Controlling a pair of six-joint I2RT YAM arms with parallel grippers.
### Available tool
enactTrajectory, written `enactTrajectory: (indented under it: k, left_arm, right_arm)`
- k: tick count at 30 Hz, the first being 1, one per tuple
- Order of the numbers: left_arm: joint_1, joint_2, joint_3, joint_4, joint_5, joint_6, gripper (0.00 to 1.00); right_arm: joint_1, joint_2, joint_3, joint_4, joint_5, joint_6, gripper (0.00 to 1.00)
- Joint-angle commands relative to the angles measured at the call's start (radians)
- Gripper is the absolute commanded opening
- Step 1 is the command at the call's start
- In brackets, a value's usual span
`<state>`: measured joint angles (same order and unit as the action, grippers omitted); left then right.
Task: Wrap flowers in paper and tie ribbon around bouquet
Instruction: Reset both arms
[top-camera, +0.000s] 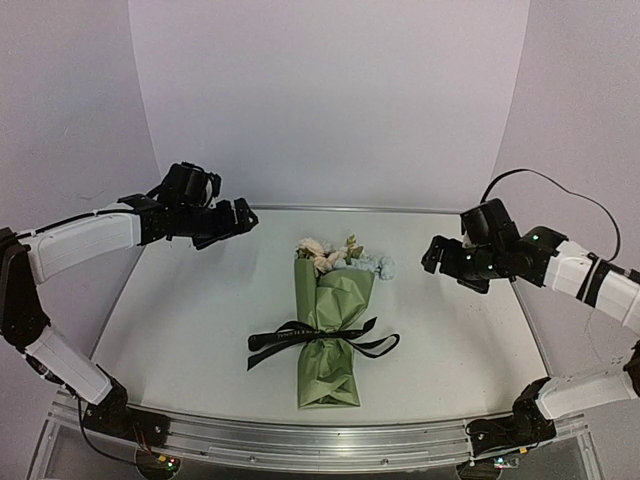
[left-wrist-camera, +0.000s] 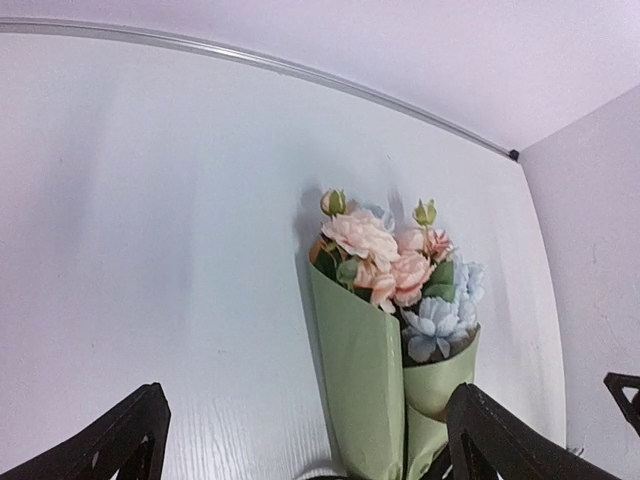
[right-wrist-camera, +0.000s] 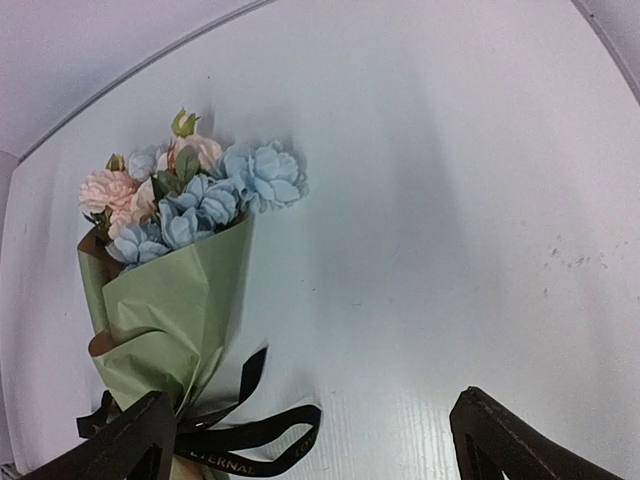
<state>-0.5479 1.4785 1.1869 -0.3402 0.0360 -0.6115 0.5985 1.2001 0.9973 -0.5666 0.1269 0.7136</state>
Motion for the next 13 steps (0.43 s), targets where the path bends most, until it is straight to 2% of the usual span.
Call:
enactTrajectory:
  k: [1, 13]
  left_arm:
    - [0.021, 0.018, 0.039, 0.027, -0.027, -0.014, 1.0]
    - [0.037, -0.048, 0.013, 0.074, -0.128, 0.024, 1.0]
  right_arm:
    - [-0.013, -0.059, 0.01, -0.052, 0.049, -0.118, 0.98]
    - [-0.013, -0.084, 0.011, -0.093, 0.071, -0.141, 0.98]
